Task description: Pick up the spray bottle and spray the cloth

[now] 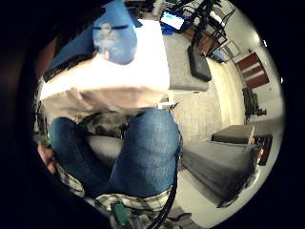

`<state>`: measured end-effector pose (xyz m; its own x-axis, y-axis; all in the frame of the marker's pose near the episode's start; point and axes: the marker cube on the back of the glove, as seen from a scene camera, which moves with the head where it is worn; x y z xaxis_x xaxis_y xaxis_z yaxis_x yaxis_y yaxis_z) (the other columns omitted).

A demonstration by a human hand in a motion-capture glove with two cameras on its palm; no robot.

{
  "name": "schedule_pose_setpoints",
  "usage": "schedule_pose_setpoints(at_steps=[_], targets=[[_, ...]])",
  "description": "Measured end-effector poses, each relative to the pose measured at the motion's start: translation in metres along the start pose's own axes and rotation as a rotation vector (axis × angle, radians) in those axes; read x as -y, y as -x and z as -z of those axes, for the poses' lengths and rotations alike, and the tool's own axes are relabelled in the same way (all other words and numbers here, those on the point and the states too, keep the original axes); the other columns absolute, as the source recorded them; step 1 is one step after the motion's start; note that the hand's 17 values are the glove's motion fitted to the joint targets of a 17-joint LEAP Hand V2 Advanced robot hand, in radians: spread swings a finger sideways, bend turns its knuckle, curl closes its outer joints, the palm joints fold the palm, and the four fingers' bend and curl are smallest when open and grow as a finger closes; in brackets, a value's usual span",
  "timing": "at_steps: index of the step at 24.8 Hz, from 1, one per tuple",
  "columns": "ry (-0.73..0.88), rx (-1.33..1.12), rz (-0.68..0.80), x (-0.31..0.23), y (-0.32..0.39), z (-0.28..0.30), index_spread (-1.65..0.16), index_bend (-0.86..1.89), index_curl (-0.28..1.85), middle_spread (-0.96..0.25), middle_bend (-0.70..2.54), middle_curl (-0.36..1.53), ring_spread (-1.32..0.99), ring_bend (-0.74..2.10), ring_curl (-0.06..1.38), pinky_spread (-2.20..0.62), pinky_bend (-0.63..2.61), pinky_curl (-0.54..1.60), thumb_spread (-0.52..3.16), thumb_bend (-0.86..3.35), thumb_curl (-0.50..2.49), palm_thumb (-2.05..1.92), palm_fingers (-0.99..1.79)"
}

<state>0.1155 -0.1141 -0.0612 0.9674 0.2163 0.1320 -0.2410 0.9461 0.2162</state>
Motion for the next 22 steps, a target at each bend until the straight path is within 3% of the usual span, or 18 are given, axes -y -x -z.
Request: schedule_pose_setpoints(at_steps=[8, 22], targets=[[-0.115, 0.140, -0.124, 0.060, -0.024, 0.000, -0.24, 0.12, 0.24, 0.00, 0.24, 0.26, 0.02, 0.48, 0.26, 0.15, 0.32, 0.28, 1.10, 0.16, 0.39, 0.62, 0.33], [-0.255, 0.455, -0.164, 0.117, -0.035, -0.020, -0.22, 0.16, 0.26, 0.01, 0.27, 0.31, -0.01, 0.46, 0.28, 0.13, 0.30, 0.30, 1.07, 0.10, 0.44, 0.71, 0.47]])
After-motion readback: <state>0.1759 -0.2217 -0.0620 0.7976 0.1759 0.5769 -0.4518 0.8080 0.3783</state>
